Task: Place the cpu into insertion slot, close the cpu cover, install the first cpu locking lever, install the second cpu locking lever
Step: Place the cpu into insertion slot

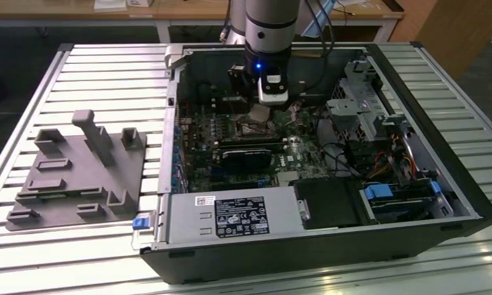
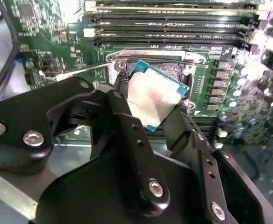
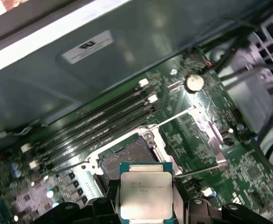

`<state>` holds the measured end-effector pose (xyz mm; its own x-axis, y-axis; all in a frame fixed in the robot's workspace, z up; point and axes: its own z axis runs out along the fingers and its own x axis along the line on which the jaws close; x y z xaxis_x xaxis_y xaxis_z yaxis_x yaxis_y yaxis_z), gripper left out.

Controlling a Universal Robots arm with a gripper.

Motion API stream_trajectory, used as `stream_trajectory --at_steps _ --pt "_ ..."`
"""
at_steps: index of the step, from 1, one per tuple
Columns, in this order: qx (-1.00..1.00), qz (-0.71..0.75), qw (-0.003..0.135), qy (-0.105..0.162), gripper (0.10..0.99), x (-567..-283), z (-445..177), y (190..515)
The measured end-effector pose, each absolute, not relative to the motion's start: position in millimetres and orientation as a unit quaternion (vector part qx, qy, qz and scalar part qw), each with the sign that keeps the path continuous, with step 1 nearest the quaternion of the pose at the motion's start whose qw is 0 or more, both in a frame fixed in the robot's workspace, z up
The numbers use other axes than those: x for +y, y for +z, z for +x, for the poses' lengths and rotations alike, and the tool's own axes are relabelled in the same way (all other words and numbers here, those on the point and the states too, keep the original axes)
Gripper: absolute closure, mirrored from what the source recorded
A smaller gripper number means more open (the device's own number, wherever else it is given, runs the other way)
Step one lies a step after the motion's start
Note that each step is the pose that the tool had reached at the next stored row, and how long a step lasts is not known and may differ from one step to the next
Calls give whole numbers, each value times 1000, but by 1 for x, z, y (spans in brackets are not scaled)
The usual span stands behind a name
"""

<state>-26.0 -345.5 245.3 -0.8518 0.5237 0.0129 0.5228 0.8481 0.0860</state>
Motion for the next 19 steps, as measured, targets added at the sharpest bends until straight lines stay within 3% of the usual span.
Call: stream_trajectory --at_steps 19 --pt "900 433 13 42 549 -346 -26 242"
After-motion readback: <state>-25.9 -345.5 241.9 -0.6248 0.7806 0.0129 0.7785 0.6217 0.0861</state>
